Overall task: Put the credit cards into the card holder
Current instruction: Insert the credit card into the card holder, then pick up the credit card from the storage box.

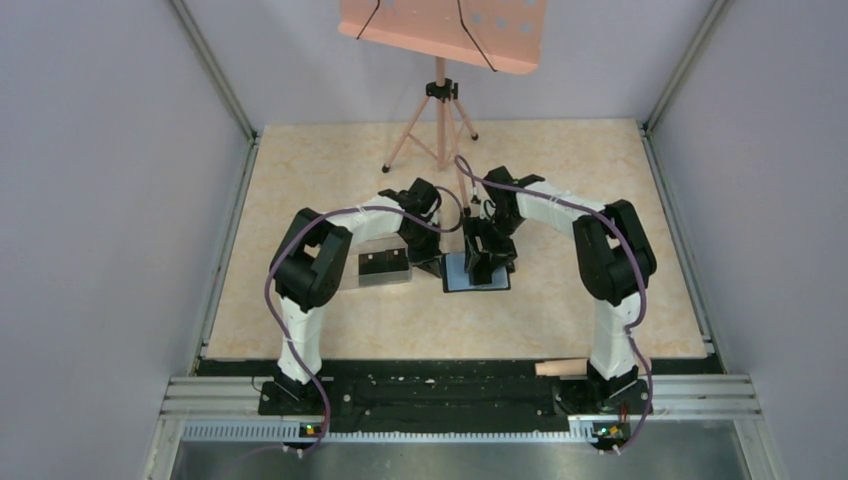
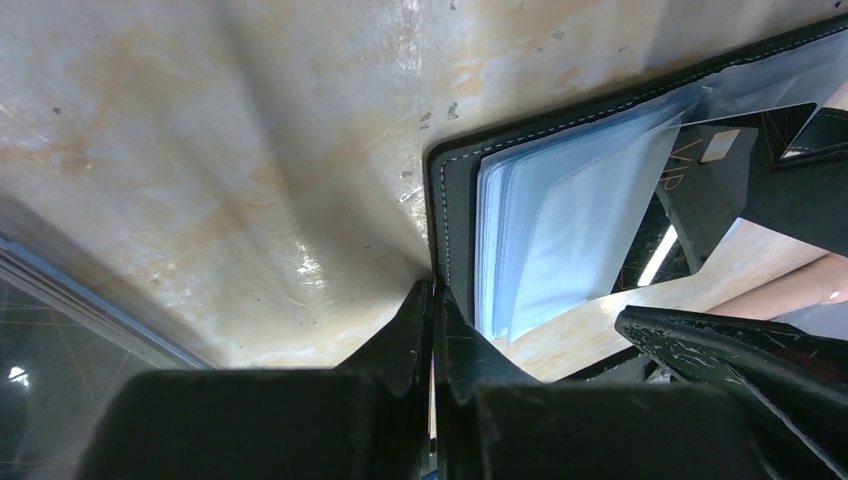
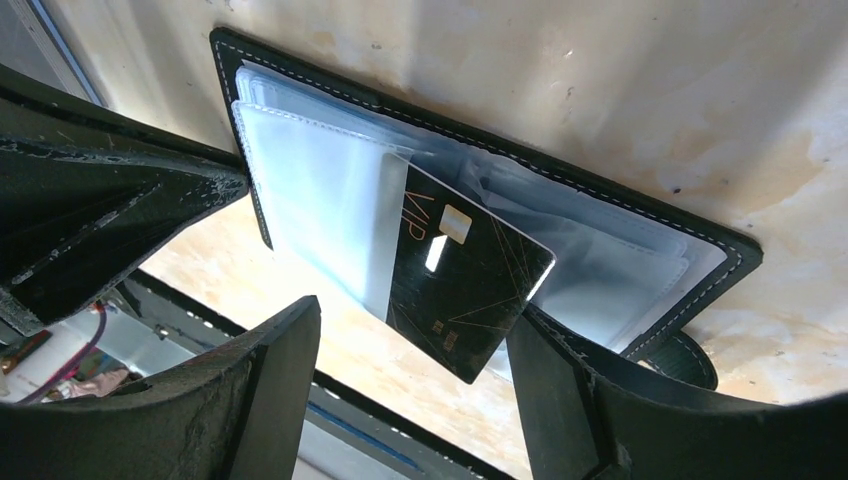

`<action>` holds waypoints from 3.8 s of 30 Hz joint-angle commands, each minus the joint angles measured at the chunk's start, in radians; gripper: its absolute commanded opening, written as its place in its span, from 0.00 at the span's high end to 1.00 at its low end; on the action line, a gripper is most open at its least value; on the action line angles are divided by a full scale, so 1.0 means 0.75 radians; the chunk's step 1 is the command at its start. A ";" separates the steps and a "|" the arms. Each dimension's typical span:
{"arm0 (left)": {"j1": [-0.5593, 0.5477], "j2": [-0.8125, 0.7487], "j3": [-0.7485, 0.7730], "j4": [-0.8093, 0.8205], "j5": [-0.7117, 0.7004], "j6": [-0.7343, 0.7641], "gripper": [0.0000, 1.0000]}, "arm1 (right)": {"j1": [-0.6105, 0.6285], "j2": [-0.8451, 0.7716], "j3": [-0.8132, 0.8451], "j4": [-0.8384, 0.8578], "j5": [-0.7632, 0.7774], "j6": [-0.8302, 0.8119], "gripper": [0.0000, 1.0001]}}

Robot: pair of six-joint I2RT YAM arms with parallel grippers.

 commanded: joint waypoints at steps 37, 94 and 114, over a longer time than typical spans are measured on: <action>-0.033 -0.005 0.086 -0.067 -0.090 0.050 0.98 | 0.077 0.078 0.049 0.097 -0.160 0.051 0.79; 0.419 -0.553 -0.410 0.087 -0.092 0.080 0.60 | 0.175 0.343 0.717 -0.088 -0.414 0.076 0.48; 0.354 -0.292 -0.348 0.109 -0.158 0.079 0.73 | 0.233 0.487 0.733 -0.006 -0.605 0.156 0.63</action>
